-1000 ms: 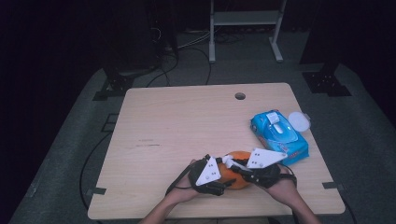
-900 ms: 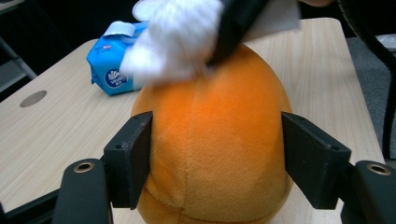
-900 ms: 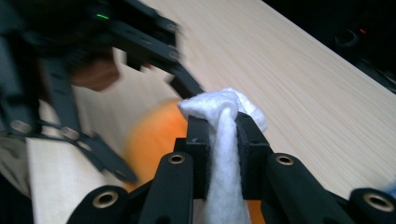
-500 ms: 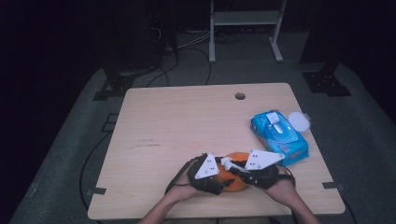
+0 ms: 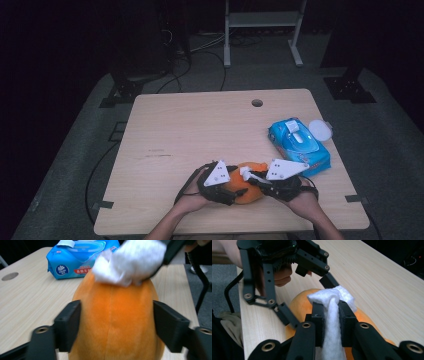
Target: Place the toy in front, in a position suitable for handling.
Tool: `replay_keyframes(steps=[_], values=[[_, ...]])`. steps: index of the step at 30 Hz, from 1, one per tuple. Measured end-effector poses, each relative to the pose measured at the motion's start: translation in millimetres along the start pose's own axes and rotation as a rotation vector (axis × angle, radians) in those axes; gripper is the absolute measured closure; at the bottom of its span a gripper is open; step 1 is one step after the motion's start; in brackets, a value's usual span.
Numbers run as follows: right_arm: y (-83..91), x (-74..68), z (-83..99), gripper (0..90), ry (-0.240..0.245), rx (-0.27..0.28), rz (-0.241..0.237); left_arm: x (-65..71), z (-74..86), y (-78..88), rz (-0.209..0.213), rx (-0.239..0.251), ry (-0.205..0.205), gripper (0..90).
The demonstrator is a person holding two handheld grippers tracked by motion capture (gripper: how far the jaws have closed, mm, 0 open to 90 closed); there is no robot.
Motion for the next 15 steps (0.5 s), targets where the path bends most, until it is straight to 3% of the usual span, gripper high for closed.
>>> replay_keyframes(steps=[5, 8, 10, 13, 15], values=[[8.8, 19.3, 10.2, 77.3, -0.039, -0.002, 0.038, -9.5, 6.9, 7.0, 0.012, 0.001, 0.022, 32.1], [13.2, 26.3, 15.2, 77.3, -0.086, -0.002, 0.048, -8.0, 2.8, 5.3, 0.028, 0.009, 0.052, 24.6], [10.5, 21.8, 12.5, 77.3, -0.067, -0.001, 0.051, -6.0, -1.2, 1.9, 0.021, 0.008, 0.043, 19.2], [1.6, 4.0, 4.6, 77.2, -0.033, 0.027, 0.001, -5.2, 1.6, 0.8, 0.003, -0.011, 0.007, 24.7], [-5.3, -5.1, 2.5, 77.2, 0.013, 0.012, 0.016, -7.1, 4.6, 3.1, 0.0, -0.021, -0.005, 27.6]])
Point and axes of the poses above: each handheld gripper's, and its own axes: y roughly backward along the jaws, z roughly out of its underside, x roughly to its right, the point moved 7 cm from there along -y, roughly forward along the jaws
